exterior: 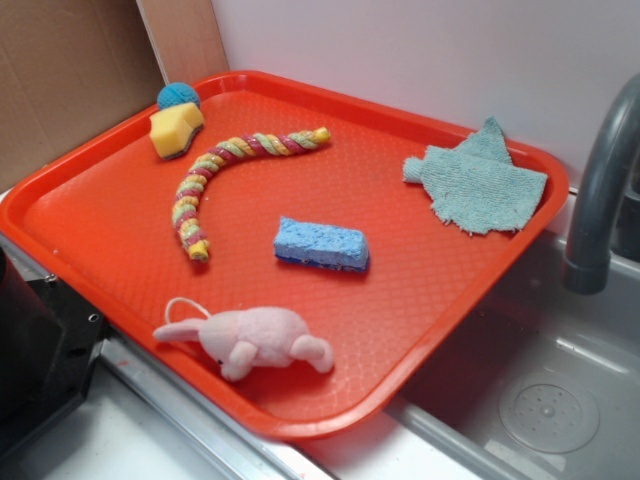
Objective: Grab the blue cloth.
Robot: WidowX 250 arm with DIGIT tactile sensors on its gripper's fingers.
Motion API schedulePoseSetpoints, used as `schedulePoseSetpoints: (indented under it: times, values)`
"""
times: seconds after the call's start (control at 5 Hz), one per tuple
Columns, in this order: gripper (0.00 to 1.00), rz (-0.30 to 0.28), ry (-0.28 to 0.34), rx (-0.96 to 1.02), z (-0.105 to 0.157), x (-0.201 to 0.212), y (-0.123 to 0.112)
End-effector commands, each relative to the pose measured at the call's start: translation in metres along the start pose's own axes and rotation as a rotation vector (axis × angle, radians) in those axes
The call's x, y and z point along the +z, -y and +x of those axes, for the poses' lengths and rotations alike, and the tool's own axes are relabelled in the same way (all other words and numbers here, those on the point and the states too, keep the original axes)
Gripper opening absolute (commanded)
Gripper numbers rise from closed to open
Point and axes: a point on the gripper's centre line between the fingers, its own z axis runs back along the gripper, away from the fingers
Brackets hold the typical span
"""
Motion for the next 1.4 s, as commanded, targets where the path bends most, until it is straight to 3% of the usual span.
schedulePoseSetpoints:
  times: [0.0,0.2,0.4,0.6,1.2]
  values:
    - [1.0,0.0,0.0,0.0,0.0,0.0,0.0]
    - [1.0,0.016,-0.013,-0.003,0.044,-0.055,0.013]
    - [1.0,0.018,0.1,-0.039,0.085,-0.065,0.035]
    - [1.0,0.014,0.09,-0.132,0.103,-0.084,0.046]
    - [1.0,0.014,0.09,-0.132,0.103,-0.084,0.046]
